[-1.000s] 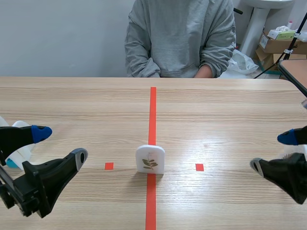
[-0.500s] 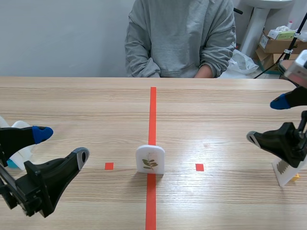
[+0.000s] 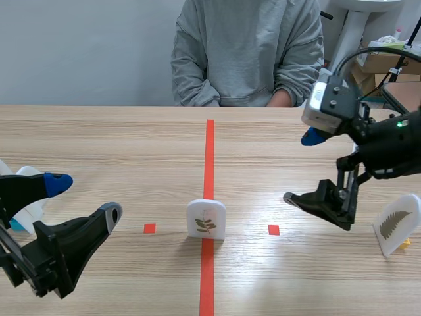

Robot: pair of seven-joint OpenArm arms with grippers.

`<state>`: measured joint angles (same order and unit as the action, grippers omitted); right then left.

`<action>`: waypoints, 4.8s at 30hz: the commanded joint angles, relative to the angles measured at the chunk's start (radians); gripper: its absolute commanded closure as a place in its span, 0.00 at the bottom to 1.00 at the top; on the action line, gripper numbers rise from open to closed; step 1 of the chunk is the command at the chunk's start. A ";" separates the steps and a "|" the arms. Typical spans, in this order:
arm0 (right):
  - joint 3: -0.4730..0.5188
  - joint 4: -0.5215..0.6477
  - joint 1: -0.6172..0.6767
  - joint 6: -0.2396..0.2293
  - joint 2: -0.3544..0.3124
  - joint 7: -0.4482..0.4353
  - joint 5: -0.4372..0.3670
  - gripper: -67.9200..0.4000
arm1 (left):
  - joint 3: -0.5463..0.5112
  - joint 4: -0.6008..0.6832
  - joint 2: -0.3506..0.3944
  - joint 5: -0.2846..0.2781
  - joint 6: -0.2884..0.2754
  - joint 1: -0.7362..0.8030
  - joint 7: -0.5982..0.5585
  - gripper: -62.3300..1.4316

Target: Do the leaf sorting experiment

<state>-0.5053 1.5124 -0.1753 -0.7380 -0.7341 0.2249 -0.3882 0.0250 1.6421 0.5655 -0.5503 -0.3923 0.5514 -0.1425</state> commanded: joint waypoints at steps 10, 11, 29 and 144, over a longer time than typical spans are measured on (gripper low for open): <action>-0.238 -0.175 -0.186 -0.008 0.148 -0.095 0.102 0.00 | 0.001 0.014 -0.018 -0.006 0.002 0.003 0.004 0.00; -0.258 -0.187 -0.196 -0.008 0.163 -0.098 0.109 0.00 | 0.001 0.014 -0.021 -0.006 0.002 0.003 0.004 0.00; -0.404 -0.350 -0.237 -0.006 0.343 -0.140 0.190 0.00 | 0.001 0.014 -0.023 -0.007 0.002 0.002 0.004 0.00; 0.587 -0.196 0.367 0.461 0.346 0.073 -0.226 0.49 | 0.001 0.014 -0.022 -0.008 0.001 0.000 0.001 0.00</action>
<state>0.0731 1.2991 0.1982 -0.2760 -0.3767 0.3054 -0.6106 0.0250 1.6421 0.5484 -0.5507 -0.3923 0.5514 -0.1253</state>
